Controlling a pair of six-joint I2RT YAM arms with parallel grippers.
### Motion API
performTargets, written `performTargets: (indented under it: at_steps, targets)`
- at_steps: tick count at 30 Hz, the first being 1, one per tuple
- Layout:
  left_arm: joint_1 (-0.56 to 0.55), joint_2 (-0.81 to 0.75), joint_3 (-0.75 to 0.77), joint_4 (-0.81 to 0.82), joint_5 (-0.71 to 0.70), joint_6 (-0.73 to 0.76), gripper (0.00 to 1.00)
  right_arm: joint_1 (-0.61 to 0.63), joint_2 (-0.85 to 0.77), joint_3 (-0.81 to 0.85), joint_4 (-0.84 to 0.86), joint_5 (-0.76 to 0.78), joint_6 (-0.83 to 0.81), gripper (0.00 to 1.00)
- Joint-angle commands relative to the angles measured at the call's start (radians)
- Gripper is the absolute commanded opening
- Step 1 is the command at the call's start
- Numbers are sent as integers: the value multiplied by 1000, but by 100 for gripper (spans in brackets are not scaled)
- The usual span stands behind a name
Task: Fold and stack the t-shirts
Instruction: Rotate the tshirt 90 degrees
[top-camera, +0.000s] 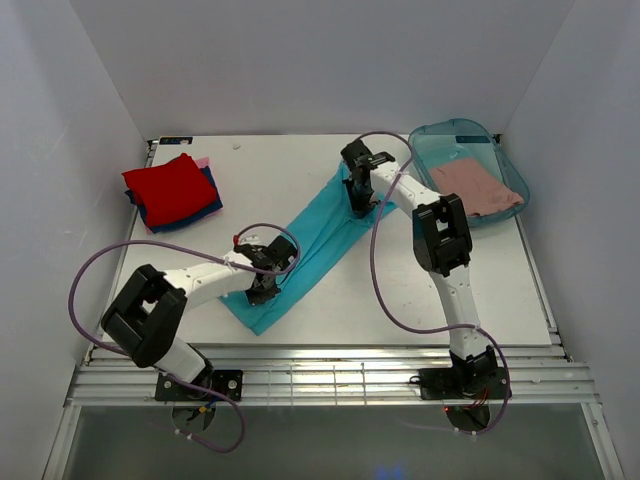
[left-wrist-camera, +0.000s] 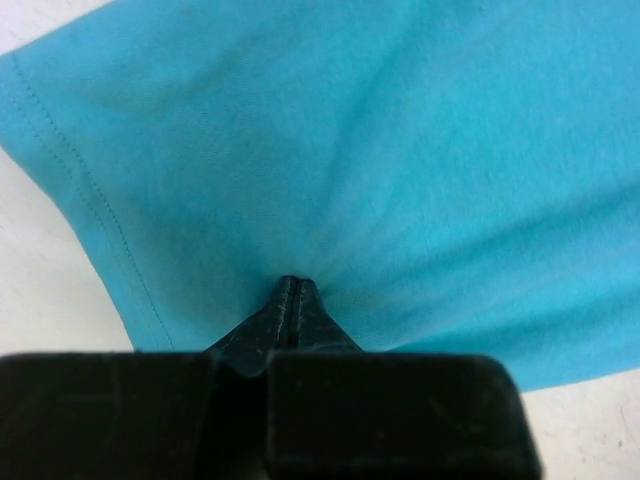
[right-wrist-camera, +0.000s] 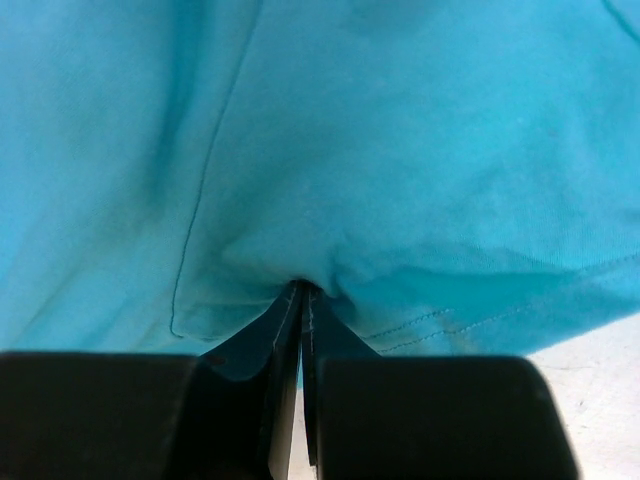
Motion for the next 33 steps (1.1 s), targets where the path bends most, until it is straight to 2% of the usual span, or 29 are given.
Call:
performTargets:
  at_steps: [1, 11, 18, 33]
  targets:
    - [-88, 19, -55, -75, 138, -148, 0, 0, 60, 70, -8, 65, -21, 8]
    - [-227, 56, 47, -112, 180, -255, 0, -3, 102, 193, 3, 102, -28, 8]
    - [-302, 152, 129, -106, 206, -300, 0, -3, 100, 211, 55, 110, 2, 8]
    - [-389, 366, 390, -95, 244, -265, 0, -8, 157, 244, 73, 61, 68, 8]
